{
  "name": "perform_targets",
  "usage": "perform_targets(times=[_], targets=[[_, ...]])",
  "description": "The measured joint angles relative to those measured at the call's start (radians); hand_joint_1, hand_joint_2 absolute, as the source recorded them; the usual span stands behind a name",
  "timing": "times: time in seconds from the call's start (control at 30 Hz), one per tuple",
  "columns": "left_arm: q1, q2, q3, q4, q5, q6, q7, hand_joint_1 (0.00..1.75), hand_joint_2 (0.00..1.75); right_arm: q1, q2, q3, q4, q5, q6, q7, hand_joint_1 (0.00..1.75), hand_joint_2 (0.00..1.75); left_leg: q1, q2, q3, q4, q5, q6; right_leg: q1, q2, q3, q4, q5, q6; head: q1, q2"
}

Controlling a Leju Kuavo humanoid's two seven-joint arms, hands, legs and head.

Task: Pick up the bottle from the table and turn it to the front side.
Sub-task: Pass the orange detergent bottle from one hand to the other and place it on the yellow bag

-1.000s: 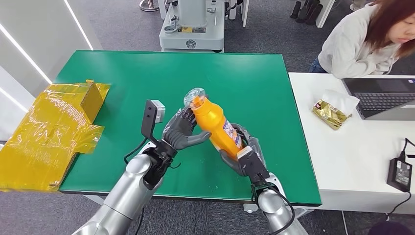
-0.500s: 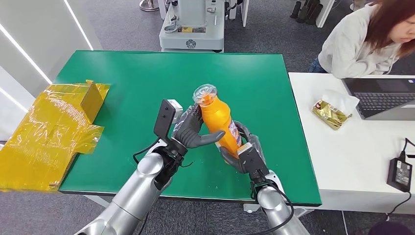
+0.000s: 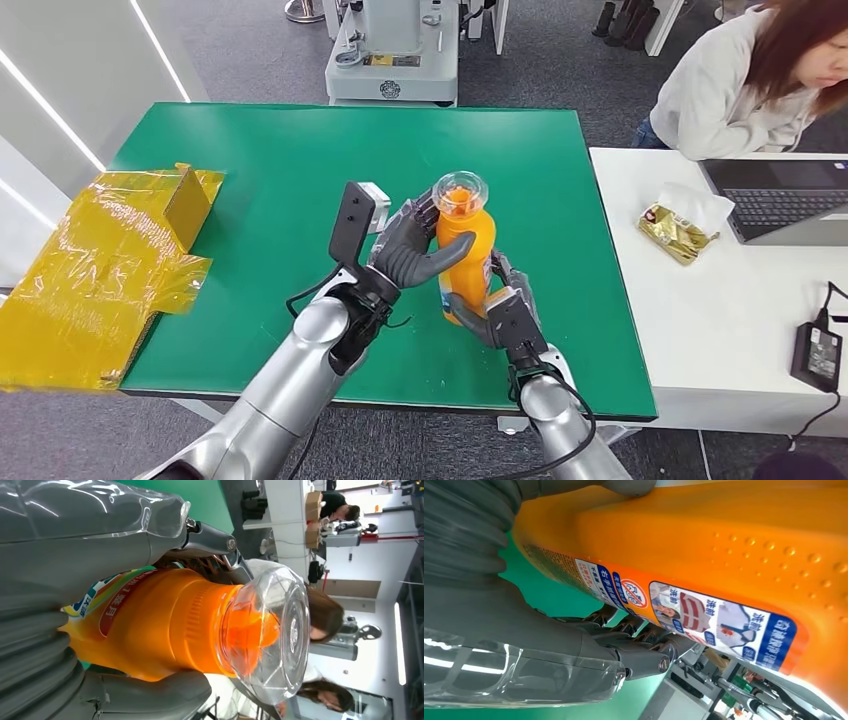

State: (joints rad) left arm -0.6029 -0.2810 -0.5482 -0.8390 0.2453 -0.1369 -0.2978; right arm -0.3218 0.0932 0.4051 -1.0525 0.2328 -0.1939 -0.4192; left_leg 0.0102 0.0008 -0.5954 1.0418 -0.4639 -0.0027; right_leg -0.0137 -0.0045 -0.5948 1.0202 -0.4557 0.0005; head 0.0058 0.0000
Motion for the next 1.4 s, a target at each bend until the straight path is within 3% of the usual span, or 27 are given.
perform_targets(times=[0.07,0.23,0.37,0.4,0.5,0.53,0.67,0.87,1.03,1.17,1.27,1.4], targets=[[-0.006,-0.004,-0.01,0.009,-0.018,0.016,-0.007,1.46,1.75,0.0,0.002,0.0,0.0,-0.001,-0.003,0.002,1.75,1.75,0.0,0.0,0.0,0.0,0.0,0.0,0.0,0.0,0.0,0.0,0.0,0.0,0.0,0.0],[-0.026,-0.013,-0.027,0.045,-0.031,0.025,-0.02,1.71,1.75,0.0,0.003,-0.004,0.001,0.006,-0.004,0.007,1.75,1.75,0.0,0.0,0.0,0.0,0.0,0.0,0.0,0.0,0.0,0.0,0.0,0.0,0.0,0.0],[-0.037,-0.021,-0.031,0.073,-0.032,0.022,-0.029,1.75,1.75,-0.002,0.007,-0.01,0.007,0.011,-0.003,0.008,1.75,1.75,0.0,0.0,0.0,0.0,0.0,0.0,0.0,0.0,0.0,0.0,0.0,0.0,0.0,0.0],[-0.04,-0.022,-0.032,0.078,-0.032,0.021,-0.031,1.75,1.75,-0.002,0.008,-0.011,0.009,0.011,-0.005,0.007,1.58,1.75,0.0,0.0,0.0,0.0,0.0,0.0,0.0,0.0,0.0,0.0,0.0,0.0,0.0,0.0],[-0.045,-0.021,-0.032,0.089,-0.039,0.026,-0.045,1.75,1.75,-0.004,0.009,-0.014,0.015,0.009,-0.008,0.002,0.27,1.75,0.0,0.0,0.0,0.0,0.0,0.0,0.0,0.0,0.0,0.0,0.0,0.0,0.0,0.0],[-0.046,-0.02,-0.032,0.091,-0.046,0.032,-0.052,1.75,1.75,-0.004,0.009,-0.014,0.016,0.007,-0.008,0.0,0.0,1.75,0.0,0.0,0.0,0.0,0.0,0.0,0.0,0.0,0.0,0.0,0.0,0.0,0.0,0.0],[-0.058,0.0,-0.032,0.09,-0.116,0.107,-0.089,1.75,1.75,-0.001,0.01,-0.016,0.009,-0.005,-0.006,-0.002,0.0,1.75,0.0,0.0,0.0,0.0,0.0,0.0,0.0,0.0,0.0,0.0,0.0,0.0,0.0,0.0],[-0.091,0.081,0.003,0.057,-0.35,0.245,-0.113,1.75,1.75,0.029,0.004,-0.019,-0.042,-0.009,0.006,-0.011,0.0,1.75,0.0,0.001,0.0,0.0,0.0,0.0,0.0,0.001,0.0,0.002,0.0,0.0,0.0,0.0],[-0.133,0.152,0.081,0.048,-0.496,0.311,-0.116,1.75,1.75,0.046,-0.008,-0.019,-0.075,-0.028,0.007,-0.023,0.0,1.75,0.0,0.001,0.0,0.0,0.001,-0.001,0.0,0.001,-0.001,0.002,0.0,0.0,0.0,0.0],[-0.17,0.201,0.102,0.06,-0.683,0.431,-0.112,1.75,1.75,0.068,-0.023,-0.017,-0.12,-0.049,0.002,-0.027,0.0,1.75,0.0,0.001,0.0,0.0,0.001,0.0,0.0,0.001,-0.001,0.002,0.0,0.0,0.0,0.0],[-0.2,0.235,0.1,0.105,-0.909,0.576,-0.072,1.75,1.75,0.092,-0.038,-0.014,-0.163,-0.062,-0.004,-0.029,0.0,1.75,0.0,0.001,0.0,0.0,0.001,0.0,0.0,0.001,-0.001,0.002,0.0,0.0,0.0,0.0],[-0.219,0.278,0.068,0.195,-1.23,0.745,0.076,1.75,1.75,0.112,-0.061,-0.009,-0.207,-0.072,-0.014,-0.03,0.0,1.75,0.0,0.001,0.0,0.0,0.001,0.0,0.0,0.001,-0.001,0.001,0.0,0.0,0.0,0.0]])
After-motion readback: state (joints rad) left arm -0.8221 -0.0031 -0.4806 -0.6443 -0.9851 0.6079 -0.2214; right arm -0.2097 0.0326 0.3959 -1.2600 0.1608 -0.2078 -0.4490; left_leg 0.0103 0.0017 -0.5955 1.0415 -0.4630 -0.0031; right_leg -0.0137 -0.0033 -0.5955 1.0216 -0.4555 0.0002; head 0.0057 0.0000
